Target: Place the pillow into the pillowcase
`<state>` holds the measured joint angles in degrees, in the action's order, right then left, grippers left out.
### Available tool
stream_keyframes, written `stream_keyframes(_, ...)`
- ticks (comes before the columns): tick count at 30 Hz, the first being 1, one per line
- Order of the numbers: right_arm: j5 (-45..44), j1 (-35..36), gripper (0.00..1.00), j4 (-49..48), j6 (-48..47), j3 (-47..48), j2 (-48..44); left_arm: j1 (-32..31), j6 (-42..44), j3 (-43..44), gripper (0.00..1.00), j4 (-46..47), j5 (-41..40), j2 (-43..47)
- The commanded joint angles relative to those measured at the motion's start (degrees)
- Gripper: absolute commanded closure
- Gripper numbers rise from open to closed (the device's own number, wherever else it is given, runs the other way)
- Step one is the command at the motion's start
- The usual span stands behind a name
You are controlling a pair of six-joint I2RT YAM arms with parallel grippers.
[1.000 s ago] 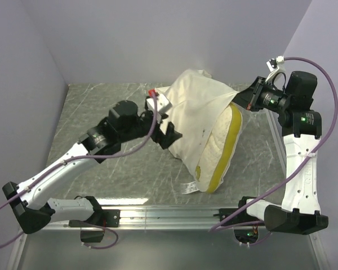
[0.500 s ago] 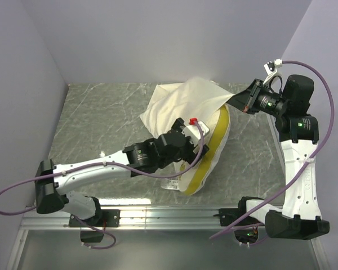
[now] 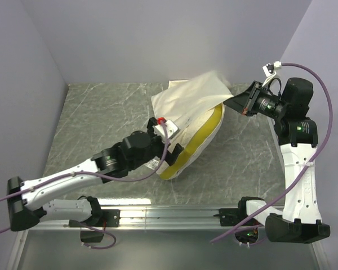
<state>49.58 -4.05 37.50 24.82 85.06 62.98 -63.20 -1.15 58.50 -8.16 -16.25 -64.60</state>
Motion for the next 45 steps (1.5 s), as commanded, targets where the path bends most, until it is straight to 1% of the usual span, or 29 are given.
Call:
stream_keyframes(1, 2.0, -0.1, 1.0, -7.9, 1.9, 1.3, -2.8, -0.1, 3.9, 1.7, 0.01, -0.9, 8.2, 5.8)
stream_keyframes(3, 2.2, -0.1, 1.0, -8.4, 2.7, 1.3, -2.9, -0.1, 5.5, 1.4, 0.01, -0.8, 6.4, 6.6)
stream_keyframes(6, 2.1, 0.2, 1.0, -8.8, 3.3, 1.0, -3.0, 0.2, 7.0, 1.3, 0.01, 0.1, 2.2, 5.2)
stream_keyframes(10, 2.0, 0.2, 1.0, -8.3, 3.0, 0.7, -3.4, 1.1, 7.8, 1.7, 0.01, 2.8, 2.8, 4.0)
stream_keyframes(12, 1.8, 0.2, 1.0, -7.4, 2.2, 0.7, -3.7, 2.4, 8.8, 2.0, 0.01, 4.3, 4.3, 4.8)
stream_keyframes(13, 1.7, 0.2, 1.0, -7.2, 1.8, 0.7, -3.7, 3.2, 9.0, 2.3, 0.01, 4.4, 6.5, 5.6)
stream_keyframes(14, 1.6, 0.3, 1.0, -7.0, 1.6, 0.5, -3.9, 4.7, 9.2, 3.6, 0.01, 4.3, 7.4, 5.9)
stream_keyframes(18, 1.8, 0.4, 1.0, -7.7, 2.2, -0.5, -4.2, 9.8, 9.8, 8.3, 0.02, -0.7, 13.9, 5.9)
stream_keyframes(19, 1.8, 0.4, 1.0, -7.8, 2.2, -0.8, -4.2, 10.5, 10.0, 8.6, 0.02, -1.1, 15.5, 5.7)
stream_keyframes(21, 1.9, 0.4, 1.0, -8.1, 2.3, -0.9, -4.2, 11.2, 12.1, 8.2, 0.02, -1.7, 15.7, 4.3)
stream_keyframes(23, 1.7, 0.3, 1.0, -7.6, 1.8, -0.7, -4.1, 12.2, 12.2, 7.3, 0.01, -0.5, 17.0, 3.4)
stream_keyframes(29, 1.8, 0.4, 1.0, -6.6, 1.1, -0.4, -4.4, 12.4, 13.5, 8.5, 0.01, 1.4, 21.2, -2.2)
stream_keyframes(34, 2.2, 0.4, 1.0, -7.3, 1.8, -1.2, -4.6, 12.4, 13.9, 9.4, 0.02, 5.2, 21.8, -7.1)
stream_keyframes(39, 3.8, 0.4, 1.0, -8.2, 2.8, -1.2, -4.7, 11.9, 14.9, 8.4, 0.05, 7.7, 19.1, -10.4)
stream_keyframes(42, 4.9, 0.4, 1.0, -8.7, 3.2, -1.5, -4.7, 11.9, 16.2, 6.1, 0.07, 12.3, 17.3, -10.3)
stream_keyframes(45, 5.6, 0.4, 1.0, -8.8, 2.9, -1.9, -4.8, 12.0, 16.0, 5.0, 0.09, 13.6, 17.3, -9.1)
